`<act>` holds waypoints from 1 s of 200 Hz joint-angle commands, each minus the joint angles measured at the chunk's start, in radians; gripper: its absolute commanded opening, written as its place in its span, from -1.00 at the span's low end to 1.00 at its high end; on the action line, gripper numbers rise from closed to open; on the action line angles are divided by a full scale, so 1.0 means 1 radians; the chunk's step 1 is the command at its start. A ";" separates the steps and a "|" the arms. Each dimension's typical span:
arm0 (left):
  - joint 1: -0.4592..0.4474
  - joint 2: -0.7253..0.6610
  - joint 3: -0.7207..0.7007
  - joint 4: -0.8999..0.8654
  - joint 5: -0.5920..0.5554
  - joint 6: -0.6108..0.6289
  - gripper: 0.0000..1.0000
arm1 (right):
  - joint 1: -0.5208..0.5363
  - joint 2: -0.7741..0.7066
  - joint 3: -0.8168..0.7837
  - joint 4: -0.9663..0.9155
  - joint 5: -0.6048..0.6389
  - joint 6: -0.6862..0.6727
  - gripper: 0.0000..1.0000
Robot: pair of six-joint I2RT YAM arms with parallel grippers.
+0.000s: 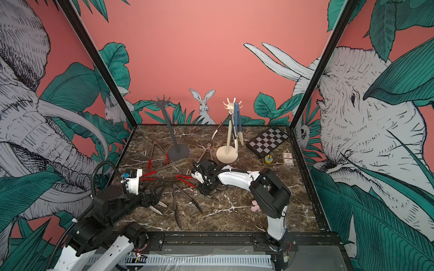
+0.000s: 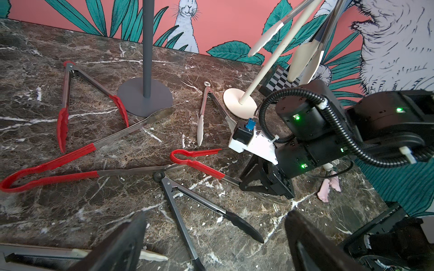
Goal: Hang food tongs on kitchen utensil racks
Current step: Pick up the food tongs from the center of the board.
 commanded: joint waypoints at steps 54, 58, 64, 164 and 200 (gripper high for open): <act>-0.003 -0.011 -0.018 0.024 -0.010 -0.006 0.88 | 0.014 -0.002 -0.017 0.012 -0.004 -0.025 -0.63; -0.003 -0.009 -0.018 0.024 -0.009 -0.004 0.88 | 0.014 0.000 -0.016 0.008 -0.003 -0.026 -0.61; -0.003 -0.010 -0.018 0.026 -0.009 -0.002 0.88 | 0.015 0.003 -0.014 0.004 -0.006 -0.027 -0.57; -0.004 -0.019 -0.018 0.026 -0.018 0.007 0.88 | 0.021 0.029 -0.029 0.023 0.019 -0.005 -0.44; -0.004 -0.019 -0.019 0.028 -0.026 0.002 0.88 | 0.023 0.040 -0.021 0.017 0.078 -0.005 -0.59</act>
